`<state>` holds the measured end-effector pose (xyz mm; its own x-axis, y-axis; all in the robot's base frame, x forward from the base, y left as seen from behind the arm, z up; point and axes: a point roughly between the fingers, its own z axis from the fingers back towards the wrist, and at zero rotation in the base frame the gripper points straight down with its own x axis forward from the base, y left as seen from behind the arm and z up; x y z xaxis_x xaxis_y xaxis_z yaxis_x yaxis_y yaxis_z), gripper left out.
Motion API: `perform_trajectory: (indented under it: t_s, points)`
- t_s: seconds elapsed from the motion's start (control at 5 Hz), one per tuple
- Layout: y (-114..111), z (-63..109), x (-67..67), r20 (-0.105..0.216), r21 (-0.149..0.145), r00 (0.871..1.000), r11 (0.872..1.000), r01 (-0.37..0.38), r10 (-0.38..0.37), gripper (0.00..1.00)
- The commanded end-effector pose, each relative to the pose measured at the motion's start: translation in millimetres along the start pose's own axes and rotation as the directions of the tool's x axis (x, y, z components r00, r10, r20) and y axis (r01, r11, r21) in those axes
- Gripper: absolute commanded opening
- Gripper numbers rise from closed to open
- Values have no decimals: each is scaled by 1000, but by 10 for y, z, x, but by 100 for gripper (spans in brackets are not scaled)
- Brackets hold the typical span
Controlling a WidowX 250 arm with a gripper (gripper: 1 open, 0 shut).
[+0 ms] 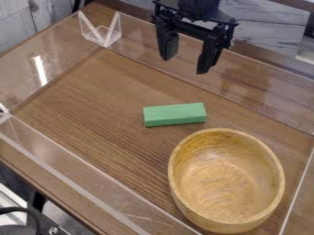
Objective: Put the green block in the brown bowl
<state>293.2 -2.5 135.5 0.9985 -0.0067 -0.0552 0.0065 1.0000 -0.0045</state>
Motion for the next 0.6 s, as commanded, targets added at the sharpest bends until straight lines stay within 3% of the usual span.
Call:
perform_trajectory:
  t_s: [0.0, 0.2, 0.4]
  points:
    - [-32, -43, -83, -9, 1, 996, 996, 91, -91, 100]
    - [-102, -275, -89, 5, 8, 973, 972, 233, -233, 100]
    - [-160, -376, -124, 21, 20, 940, 940, 340, -340, 100]
